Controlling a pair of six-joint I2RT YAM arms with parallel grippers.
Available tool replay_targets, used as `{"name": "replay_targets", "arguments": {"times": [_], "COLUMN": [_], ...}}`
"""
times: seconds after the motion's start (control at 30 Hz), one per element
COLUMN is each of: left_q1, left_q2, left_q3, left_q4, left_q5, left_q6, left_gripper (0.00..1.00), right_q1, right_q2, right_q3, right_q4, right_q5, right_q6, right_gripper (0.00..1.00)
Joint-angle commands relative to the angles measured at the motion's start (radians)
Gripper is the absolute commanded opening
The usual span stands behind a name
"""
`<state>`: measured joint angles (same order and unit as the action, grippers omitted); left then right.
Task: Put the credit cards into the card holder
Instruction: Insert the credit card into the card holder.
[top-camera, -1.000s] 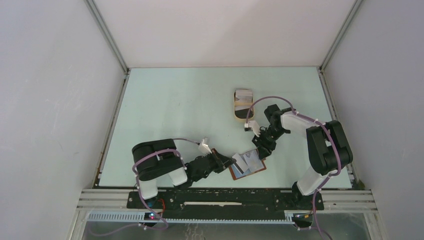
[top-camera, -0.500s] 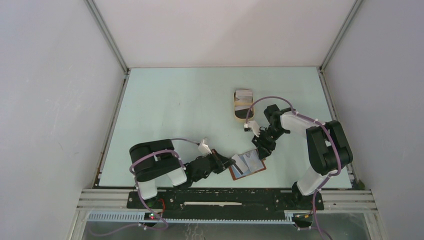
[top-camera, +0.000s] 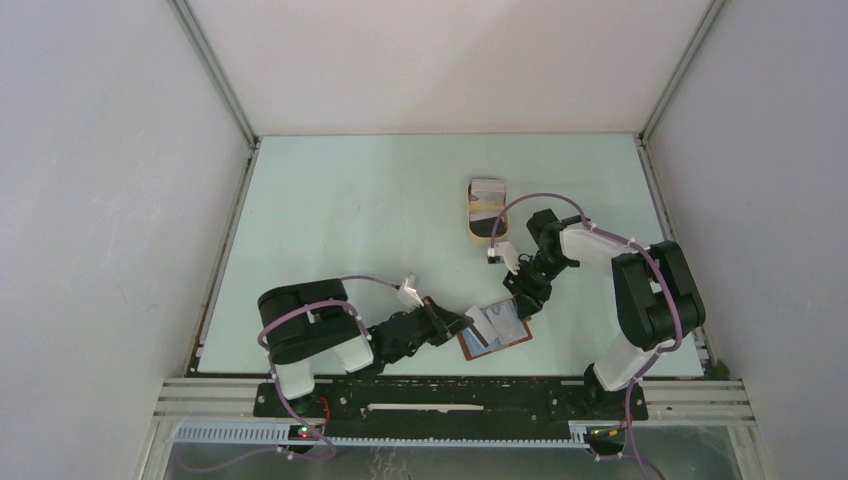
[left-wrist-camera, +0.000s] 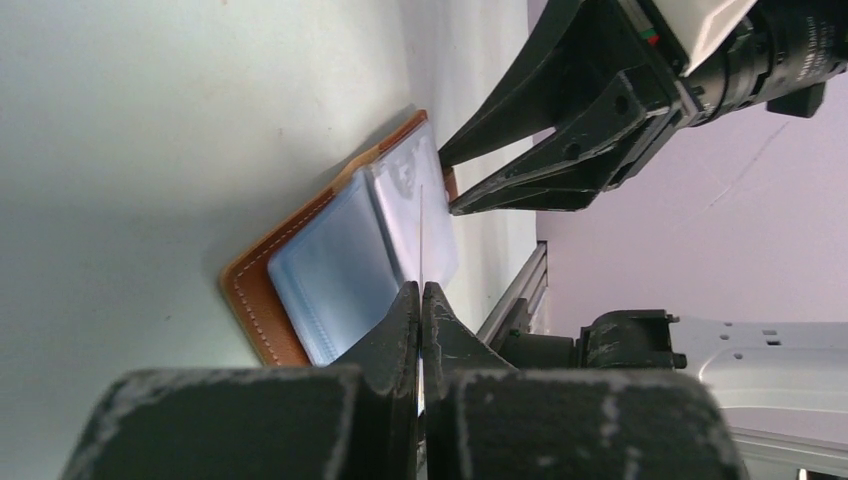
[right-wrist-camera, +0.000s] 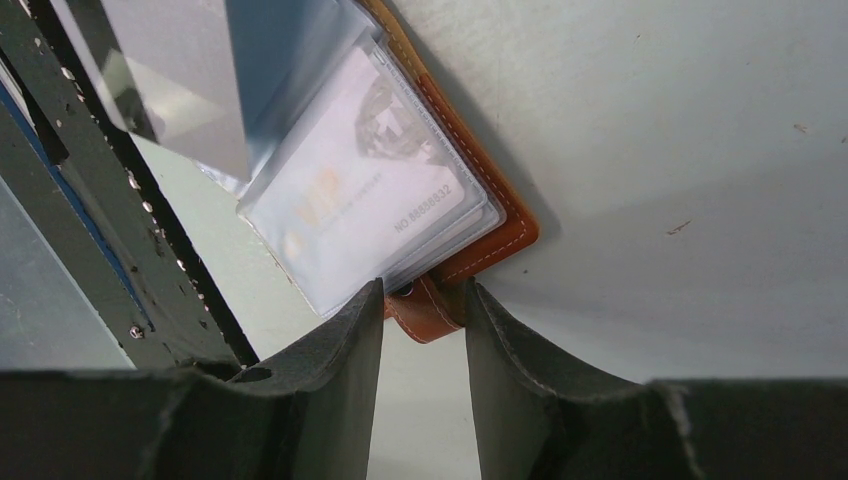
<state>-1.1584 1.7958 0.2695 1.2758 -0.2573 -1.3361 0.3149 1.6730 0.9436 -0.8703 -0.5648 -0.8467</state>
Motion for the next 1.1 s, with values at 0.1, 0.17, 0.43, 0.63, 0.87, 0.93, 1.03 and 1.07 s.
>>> {"name": "replay_targets", "arguments": {"times": [0.1, 0.17, 0.43, 0.63, 0.87, 0.93, 1.03, 1.07], "left_q1": [-0.002, 0.0, 0.002, 0.002, 0.002, 0.002, 0.003, 0.004], "left_q2": [0.046, 0.054, 0.077, 0.06, 0.054, 0.056, 0.075, 0.082], "left_q3": [0.03, 0.032, 0.032, -0.016, -0.004, -0.006, 0.004, 0.009], "left_q4": [0.029, 0.027, 0.046, 0.13, 0.127, 0.125, 0.114, 0.11], "left_q5": [-0.005, -0.004, 0.003, -0.008, 0.0, -0.003, -0.004, -0.002], "left_q6": [-0.009, -0.015, -0.026, -0.023, -0.016, -0.015, -0.022, -0.024], "left_gripper": [0.0, 0.0, 0.0, 0.0, 0.0, 0.0, 0.0, 0.0], "right_q1": [0.006, 0.006, 0.007, 0.007, 0.007, 0.007, 0.007, 0.008], "right_q2": [0.001, 0.001, 0.0, 0.001, 0.001, 0.002, 0.002, 0.002], "right_q3": [0.029, 0.03, 0.03, 0.03, 0.03, 0.03, 0.029, 0.03], "right_q4": [-0.001, -0.002, -0.004, -0.004, -0.003, -0.004, -0.002, -0.002], "right_q5": [-0.004, -0.006, -0.005, -0.006, -0.003, -0.003, -0.003, -0.004], "right_q6": [0.006, 0.006, 0.006, 0.006, 0.007, 0.007, 0.008, 0.007], "right_gripper": [0.44, 0.44, 0.44, 0.44, 0.44, 0.44, 0.44, 0.44]}}
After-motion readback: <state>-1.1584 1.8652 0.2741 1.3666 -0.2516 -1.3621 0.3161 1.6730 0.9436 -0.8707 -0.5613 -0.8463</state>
